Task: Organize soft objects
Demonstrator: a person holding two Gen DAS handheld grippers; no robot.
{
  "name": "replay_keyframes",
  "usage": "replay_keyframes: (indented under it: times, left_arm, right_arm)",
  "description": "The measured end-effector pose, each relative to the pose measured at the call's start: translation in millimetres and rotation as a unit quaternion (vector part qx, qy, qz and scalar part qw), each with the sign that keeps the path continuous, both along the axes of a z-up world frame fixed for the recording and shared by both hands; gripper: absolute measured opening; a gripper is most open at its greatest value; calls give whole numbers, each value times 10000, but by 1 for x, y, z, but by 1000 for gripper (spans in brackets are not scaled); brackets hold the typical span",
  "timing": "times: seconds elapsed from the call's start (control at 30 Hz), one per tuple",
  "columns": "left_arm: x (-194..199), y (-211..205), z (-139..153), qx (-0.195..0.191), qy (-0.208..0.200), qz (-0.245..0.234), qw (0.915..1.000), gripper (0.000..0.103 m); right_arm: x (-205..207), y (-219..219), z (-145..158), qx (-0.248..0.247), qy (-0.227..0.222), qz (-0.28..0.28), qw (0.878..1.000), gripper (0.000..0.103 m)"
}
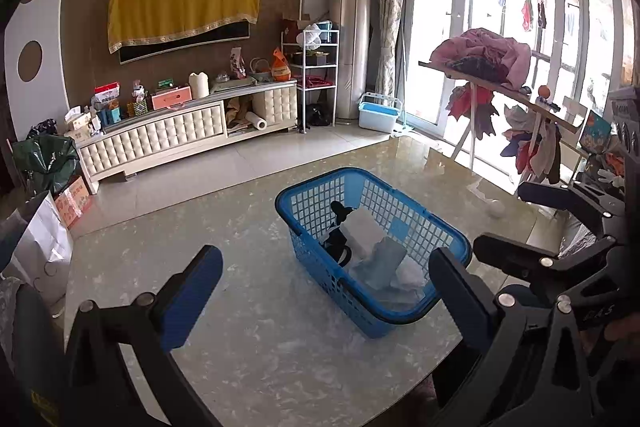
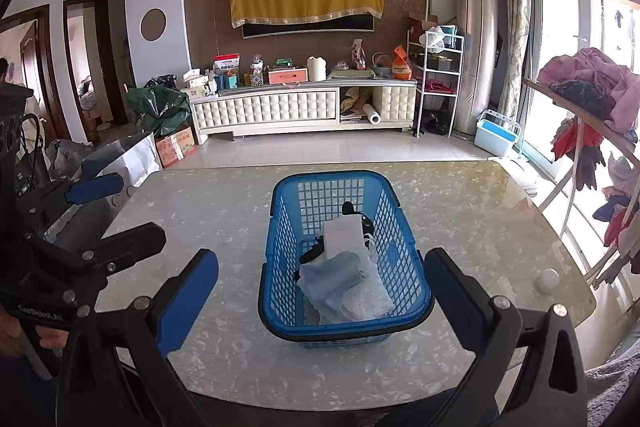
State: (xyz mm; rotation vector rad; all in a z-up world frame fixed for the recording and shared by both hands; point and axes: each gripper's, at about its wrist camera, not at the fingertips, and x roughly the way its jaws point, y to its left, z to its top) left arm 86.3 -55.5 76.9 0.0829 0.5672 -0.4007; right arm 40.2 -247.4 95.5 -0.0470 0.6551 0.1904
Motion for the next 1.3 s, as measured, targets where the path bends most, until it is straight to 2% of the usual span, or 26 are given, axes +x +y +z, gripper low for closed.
replay_keyframes:
  times: [0.2,0.5,0.73,1.3]
  left_arm:
    - [0,-1,0,-76,56,-76,9999,102]
    - [-2,2,6,-92,-57,92,9999,102]
    - [-6,-1,9,40,-170,158,9997,102]
    - [-9,-4,9,-14,-91,93,9999,102]
  right_arm:
    - [-1,2,0,-25,11,1,10000,103]
    - [-4,2,2,-29,-29,4,10000,103]
    - [-5,2,3,-1,-97,-72,9999,103]
    - [-7,2,4,24,-118,-46,9999,103]
